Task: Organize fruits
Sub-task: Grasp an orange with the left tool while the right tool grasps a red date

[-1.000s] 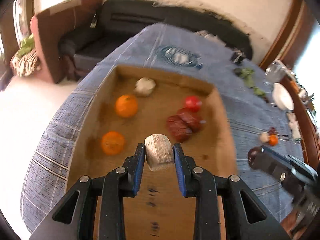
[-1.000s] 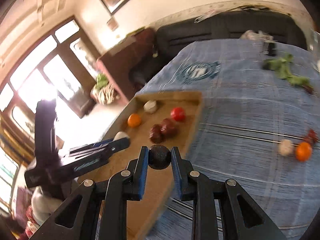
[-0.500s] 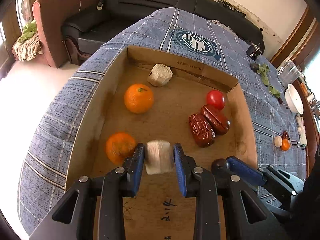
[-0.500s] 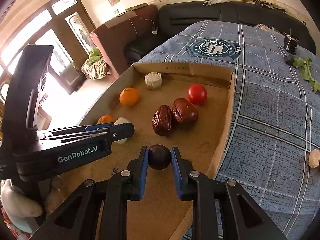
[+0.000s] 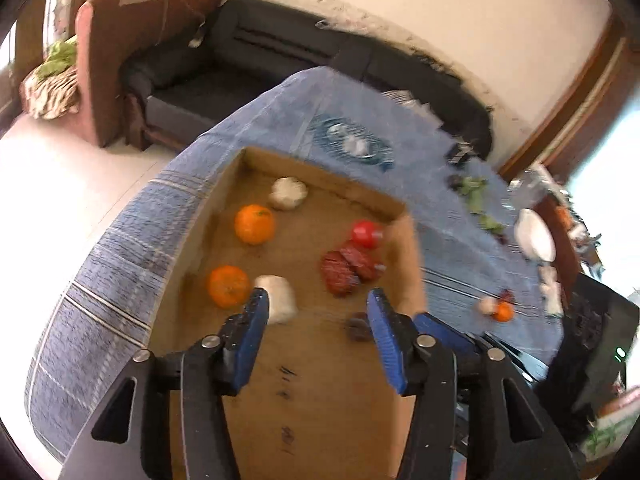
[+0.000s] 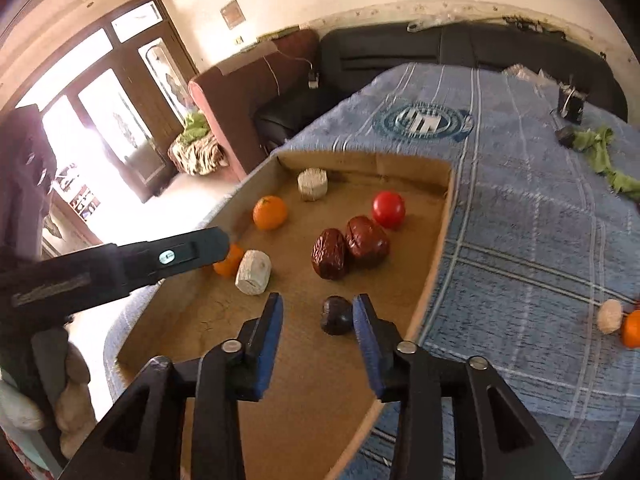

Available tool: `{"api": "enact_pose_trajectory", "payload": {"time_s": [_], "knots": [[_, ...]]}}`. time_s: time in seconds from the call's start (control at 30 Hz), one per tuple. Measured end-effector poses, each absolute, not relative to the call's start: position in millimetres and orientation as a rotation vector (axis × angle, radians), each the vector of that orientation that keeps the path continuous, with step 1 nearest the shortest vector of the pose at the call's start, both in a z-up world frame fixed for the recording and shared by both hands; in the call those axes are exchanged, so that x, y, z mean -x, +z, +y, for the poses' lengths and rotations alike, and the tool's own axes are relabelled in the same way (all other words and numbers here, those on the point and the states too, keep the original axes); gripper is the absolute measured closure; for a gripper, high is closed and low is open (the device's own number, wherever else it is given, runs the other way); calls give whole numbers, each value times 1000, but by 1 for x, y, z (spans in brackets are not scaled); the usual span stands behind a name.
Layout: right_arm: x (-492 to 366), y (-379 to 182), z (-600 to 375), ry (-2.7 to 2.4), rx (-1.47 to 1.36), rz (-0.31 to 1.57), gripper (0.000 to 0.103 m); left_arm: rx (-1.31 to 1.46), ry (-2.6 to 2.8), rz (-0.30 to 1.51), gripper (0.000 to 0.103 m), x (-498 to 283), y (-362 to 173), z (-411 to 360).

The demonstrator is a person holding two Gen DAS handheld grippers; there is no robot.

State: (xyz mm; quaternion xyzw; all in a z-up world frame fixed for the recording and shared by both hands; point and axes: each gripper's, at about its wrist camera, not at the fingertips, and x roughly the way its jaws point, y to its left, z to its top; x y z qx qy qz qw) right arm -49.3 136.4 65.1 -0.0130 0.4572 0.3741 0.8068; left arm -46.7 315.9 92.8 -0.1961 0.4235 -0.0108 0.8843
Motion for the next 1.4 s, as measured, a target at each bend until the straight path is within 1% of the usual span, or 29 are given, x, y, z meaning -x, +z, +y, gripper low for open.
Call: {"api": "enact_pose_trajectory", "payload": {"time_s": [0.07, 0.1, 0.17, 0.23, 0.3, 0.33, 0.53, 0.63, 0.7, 0.77, 1.0, 1.07, 1.33, 1.37, 1.4], "knots": [[54, 73, 124, 796, 21, 960, 57, 397, -48, 859, 35, 58, 103, 301], [56, 76, 114, 788, 18, 949, 57, 385, -57, 843, 31, 64, 109, 290], [58, 81, 94, 768, 10, 934, 56, 345, -27, 821, 19, 73, 116, 273], [59, 86, 70, 743, -2, 925, 56, 300, -7, 805, 16, 81, 121, 255], [57, 89, 43, 706, -13, 918, 51, 287, -64, 799, 16, 88, 122, 236], [56, 90, 28, 684, -17, 910, 51, 292, -92, 802, 16, 90, 122, 231], [39, 98, -72, 506, -112, 877, 51, 284, -154, 794, 16, 97, 120, 191], [27, 96, -116, 409, -153, 876, 51, 271, -207, 855, 16, 90, 105, 169], [18, 90, -129, 370, -160, 887, 51, 249, -242, 880, 20, 85, 96, 154], [9, 83, -135, 349, -163, 899, 51, 235, -272, 897, 29, 83, 88, 142], [-25, 58, -136, 301, -188, 930, 51, 172, -276, 872, 34, 78, 81, 127], [-37, 52, -133, 291, -190, 938, 51, 159, -281, 862, 38, 77, 79, 125], [-82, 27, -107, 232, -114, 987, 51, 154, -296, 908, 38, 62, 66, 110], [-86, 23, -104, 223, -93, 996, 52, 151, -298, 911, 38, 62, 65, 108], [-89, 20, -103, 214, -74, 1004, 57, 148, -300, 915, 38, 62, 64, 106]]}}
